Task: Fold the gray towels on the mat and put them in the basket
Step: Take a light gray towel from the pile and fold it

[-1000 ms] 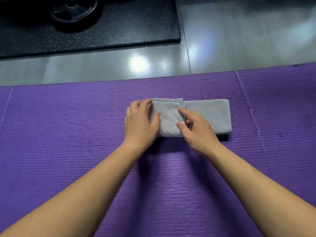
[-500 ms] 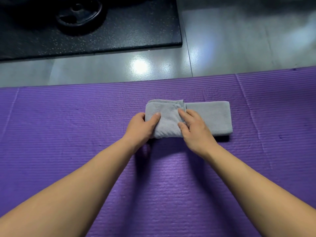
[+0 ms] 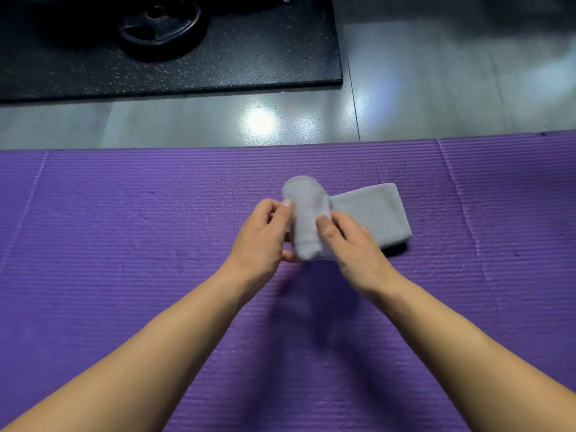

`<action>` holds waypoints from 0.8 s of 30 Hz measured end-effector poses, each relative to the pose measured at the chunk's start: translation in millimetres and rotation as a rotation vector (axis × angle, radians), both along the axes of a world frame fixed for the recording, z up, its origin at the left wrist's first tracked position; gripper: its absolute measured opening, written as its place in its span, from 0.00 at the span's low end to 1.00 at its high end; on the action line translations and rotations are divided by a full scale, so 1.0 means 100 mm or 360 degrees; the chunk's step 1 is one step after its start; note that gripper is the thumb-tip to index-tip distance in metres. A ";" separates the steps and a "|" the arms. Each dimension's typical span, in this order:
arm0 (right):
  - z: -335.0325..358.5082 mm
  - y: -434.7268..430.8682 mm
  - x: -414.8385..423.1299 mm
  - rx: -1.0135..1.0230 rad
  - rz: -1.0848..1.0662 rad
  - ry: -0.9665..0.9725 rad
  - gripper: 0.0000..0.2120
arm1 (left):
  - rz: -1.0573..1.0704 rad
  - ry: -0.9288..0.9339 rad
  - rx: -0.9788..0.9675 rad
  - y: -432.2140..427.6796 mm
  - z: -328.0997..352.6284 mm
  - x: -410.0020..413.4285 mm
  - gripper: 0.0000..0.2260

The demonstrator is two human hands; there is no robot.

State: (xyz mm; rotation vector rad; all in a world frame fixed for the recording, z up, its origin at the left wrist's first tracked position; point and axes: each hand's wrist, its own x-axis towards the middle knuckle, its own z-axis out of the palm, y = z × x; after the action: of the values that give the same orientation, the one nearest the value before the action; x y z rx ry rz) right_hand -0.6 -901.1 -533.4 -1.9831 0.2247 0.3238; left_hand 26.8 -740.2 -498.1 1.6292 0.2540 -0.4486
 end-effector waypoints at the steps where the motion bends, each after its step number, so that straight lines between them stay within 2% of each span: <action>1: 0.00 -0.03 0.02 0.0339 -0.0078 0.0018 0.40 | -0.0048 -0.0041 -0.0077 -0.07 0.06 0.00 0.09; 3: 0.03 -0.17 0.03 0.0769 -0.0068 0.0033 0.39 | -0.0181 -0.0151 -0.0115 -0.19 0.09 -0.01 0.06; 4: 0.06 -0.26 0.03 0.0870 -0.0037 0.0024 0.37 | -0.0246 -0.0200 -0.0077 -0.24 0.06 0.00 0.10; 7: 0.14 -0.49 -0.04 0.0895 -0.0266 0.0007 0.26 | -0.0429 -0.0298 0.0181 -0.40 0.01 0.04 0.19; 10: 0.10 -0.64 -0.04 0.0733 -0.0803 -0.0047 0.12 | -0.0651 -0.0468 0.0513 -0.55 -0.05 0.17 0.25; 13: 0.02 -0.74 -0.01 0.0585 -0.1115 0.0070 0.15 | -0.0891 -0.0752 0.1060 -0.63 -0.14 0.41 0.36; 17: 0.00 -0.74 -0.02 0.0732 -0.1171 0.0075 0.19 | -0.1156 -0.0545 0.1036 -0.72 -0.16 0.64 0.46; 20: -0.04 -0.73 -0.03 0.0662 -0.1048 0.0044 0.22 | -0.1112 -0.0465 0.1179 -0.71 -0.21 0.63 0.39; 22: -0.10 -0.74 -0.03 0.0417 -0.1017 0.0029 0.28 | -0.1037 -0.0340 0.1220 -0.67 -0.24 0.52 0.32; 24: -0.13 -0.72 0.00 0.0106 -0.0988 0.0051 0.26 | -0.0936 -0.0160 0.1135 -0.62 -0.30 0.33 0.27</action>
State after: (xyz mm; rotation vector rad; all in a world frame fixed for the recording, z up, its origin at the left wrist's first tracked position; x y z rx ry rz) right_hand -1.1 -973.3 -546.6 -1.7412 0.8146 -0.0397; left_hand 59.7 -802.6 -528.3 2.4285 -0.1803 -0.7738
